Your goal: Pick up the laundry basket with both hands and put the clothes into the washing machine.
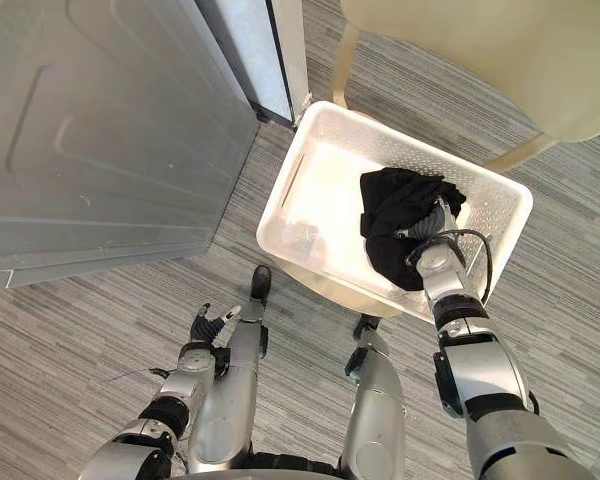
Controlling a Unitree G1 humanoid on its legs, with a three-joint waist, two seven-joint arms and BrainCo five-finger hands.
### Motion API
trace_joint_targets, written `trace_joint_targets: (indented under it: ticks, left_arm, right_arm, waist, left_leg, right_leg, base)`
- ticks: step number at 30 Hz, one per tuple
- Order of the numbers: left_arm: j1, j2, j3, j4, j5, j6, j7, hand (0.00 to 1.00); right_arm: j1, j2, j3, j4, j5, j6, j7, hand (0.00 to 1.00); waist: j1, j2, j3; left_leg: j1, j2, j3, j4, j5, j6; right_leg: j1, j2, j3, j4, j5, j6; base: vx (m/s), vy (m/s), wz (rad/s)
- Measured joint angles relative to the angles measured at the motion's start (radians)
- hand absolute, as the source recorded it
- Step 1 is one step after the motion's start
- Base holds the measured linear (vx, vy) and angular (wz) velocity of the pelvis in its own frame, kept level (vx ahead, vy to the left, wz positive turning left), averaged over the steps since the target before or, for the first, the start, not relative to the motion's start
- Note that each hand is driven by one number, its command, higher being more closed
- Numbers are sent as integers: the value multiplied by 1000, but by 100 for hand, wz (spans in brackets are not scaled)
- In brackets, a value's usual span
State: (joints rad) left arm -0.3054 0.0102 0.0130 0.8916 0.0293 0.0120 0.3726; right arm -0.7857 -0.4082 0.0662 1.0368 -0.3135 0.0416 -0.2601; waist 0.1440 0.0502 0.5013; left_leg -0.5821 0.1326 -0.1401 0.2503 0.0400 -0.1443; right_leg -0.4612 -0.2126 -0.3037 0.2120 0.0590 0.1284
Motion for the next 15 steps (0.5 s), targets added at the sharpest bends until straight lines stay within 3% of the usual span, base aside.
trace_joint_targets:
  ticks: [9,12,15]
  left_arm:
    - [2,-10,0,2,1,4,-2,0]
    - [10,-19,-2,2,2,5,-4,0]
    - [33,-15,-3,0,3,6,-6,0]
  right_arm:
    - [57,24,-47,1,-49,4,14,100]
    - [98,51,-112,0,16,6,23,100]
    - [121,76,-185,0,168,20,24,100]
  waist:
    - [1,-1,-1]
    - [-4,-2,-2]
    - [-5,-2,-2]
  left_leg:
    - [56,-1,3,-12,4,4]
    - [107,-13,5,-60,25,12]
    - [162,-26,9,-108,46,15]
  right_leg:
    - [44,-4,-1,12,-7,0]
    - [75,-20,-4,15,-16,6]
    - [104,-37,-8,25,-26,11]
  base:
    - [0,0,1]
    - [6,-1,11]
    - [15,-4,9]
